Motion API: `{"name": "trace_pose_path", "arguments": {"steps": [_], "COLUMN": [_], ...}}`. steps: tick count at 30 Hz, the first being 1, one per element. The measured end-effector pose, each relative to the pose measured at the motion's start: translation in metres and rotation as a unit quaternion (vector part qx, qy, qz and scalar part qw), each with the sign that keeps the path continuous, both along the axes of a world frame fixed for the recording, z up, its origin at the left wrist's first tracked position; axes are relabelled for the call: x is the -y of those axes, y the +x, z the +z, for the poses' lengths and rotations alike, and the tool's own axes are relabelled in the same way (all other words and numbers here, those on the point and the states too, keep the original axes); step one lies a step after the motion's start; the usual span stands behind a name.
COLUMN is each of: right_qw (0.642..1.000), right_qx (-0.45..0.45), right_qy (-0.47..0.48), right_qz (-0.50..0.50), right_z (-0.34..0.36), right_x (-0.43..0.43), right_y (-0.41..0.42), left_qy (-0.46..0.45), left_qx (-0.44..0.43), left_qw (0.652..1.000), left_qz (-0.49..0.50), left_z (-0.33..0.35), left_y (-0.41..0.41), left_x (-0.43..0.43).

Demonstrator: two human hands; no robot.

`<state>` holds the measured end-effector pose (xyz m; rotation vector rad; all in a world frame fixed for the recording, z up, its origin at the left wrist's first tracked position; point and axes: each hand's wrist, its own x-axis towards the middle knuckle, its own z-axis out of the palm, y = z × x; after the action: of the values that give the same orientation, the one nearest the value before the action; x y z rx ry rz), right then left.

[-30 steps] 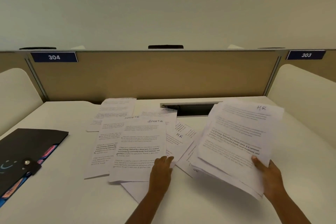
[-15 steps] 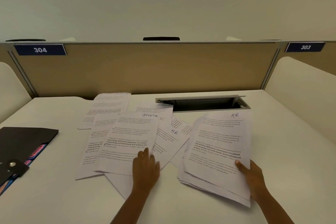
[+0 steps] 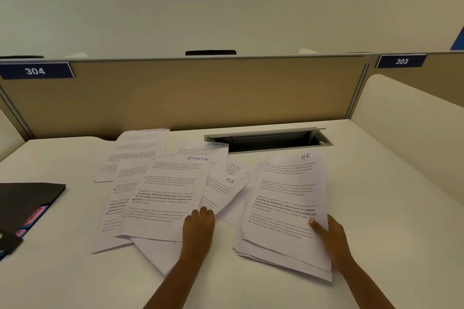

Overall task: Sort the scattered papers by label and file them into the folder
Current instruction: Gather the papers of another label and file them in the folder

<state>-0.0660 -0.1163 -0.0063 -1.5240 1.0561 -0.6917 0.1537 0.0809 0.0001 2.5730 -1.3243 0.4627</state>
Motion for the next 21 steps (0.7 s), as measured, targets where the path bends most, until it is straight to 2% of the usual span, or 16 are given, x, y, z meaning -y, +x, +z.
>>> {"name": "trace_pose_path", "arguments": {"steps": [4,9,14,18,21], "right_qw": [0.998,0.994,0.990,0.987,0.984], "right_qx": [0.050,0.082,0.096,0.107,0.114], "right_qy": [0.041,0.075,0.089,0.105,0.122], "right_qz": [-0.010,0.011,0.049,0.060,0.068], "right_z": [0.004,0.009,0.018,0.026,0.028], "right_x": [-0.005,-0.027,-0.047,-0.057,-0.064], "right_y": [0.002,0.009,0.019,0.023,0.021], "left_qy": [-0.072,-0.171,-0.193,-0.127,0.040], "left_qx": [-0.055,-0.147,-0.225,-0.265,-0.201], "left_qw": [0.996,0.974,0.954,0.953,0.977], "left_qz": [0.008,-0.008,-0.045,-0.076,-0.063], "left_z": [0.018,0.056,0.071,0.065,0.049], "left_y": [-0.005,-0.031,-0.063,-0.075,-0.070], "left_x": [0.007,0.030,0.054,0.061,0.056]}}
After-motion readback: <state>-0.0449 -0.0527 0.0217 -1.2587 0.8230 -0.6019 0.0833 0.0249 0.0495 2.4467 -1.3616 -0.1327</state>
